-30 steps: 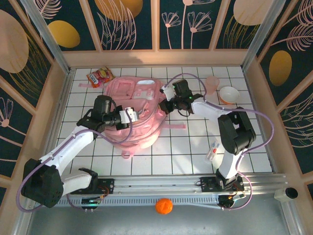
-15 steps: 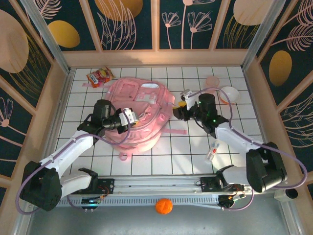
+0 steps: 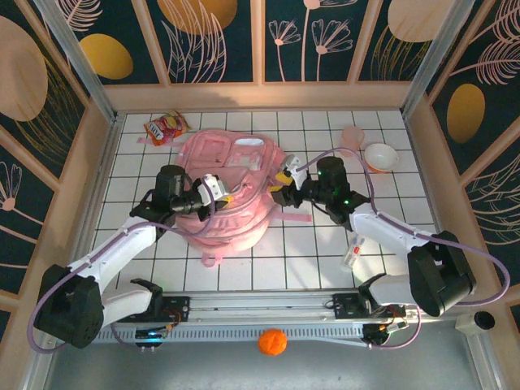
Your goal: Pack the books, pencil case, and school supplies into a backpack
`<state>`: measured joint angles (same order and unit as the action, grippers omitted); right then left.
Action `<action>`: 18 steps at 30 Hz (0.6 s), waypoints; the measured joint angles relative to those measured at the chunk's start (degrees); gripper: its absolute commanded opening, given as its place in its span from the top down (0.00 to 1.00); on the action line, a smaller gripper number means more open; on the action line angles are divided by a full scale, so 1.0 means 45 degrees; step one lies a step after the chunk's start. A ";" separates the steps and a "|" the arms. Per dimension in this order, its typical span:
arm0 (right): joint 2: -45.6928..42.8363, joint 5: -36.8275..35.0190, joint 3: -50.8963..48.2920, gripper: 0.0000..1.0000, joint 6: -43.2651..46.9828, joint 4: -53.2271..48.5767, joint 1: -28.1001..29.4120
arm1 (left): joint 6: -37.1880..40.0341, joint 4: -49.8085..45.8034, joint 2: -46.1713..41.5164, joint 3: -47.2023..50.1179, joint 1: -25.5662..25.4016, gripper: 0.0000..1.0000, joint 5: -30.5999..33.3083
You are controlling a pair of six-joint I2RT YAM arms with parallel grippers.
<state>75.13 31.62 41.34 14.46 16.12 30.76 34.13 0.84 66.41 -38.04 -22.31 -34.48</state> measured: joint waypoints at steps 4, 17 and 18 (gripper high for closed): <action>0.0000 0.0214 0.0029 0.50 0.0049 -0.0044 -0.0078 | -0.0233 0.0083 0.0175 -0.0117 0.0000 1.00 -0.0005; 0.1923 0.1423 0.2103 0.49 0.1180 -0.1511 0.0476 | -0.0563 0.0578 0.0685 -0.0204 -0.0141 1.00 -0.0243; 0.2050 0.1433 0.2176 0.49 0.1297 -0.1593 0.0495 | -0.0563 0.0583 0.0685 -0.0204 -0.0141 1.00 -0.0253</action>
<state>84.36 38.06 51.13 20.29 8.95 32.99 31.59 3.46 69.49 -38.96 -22.94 -35.62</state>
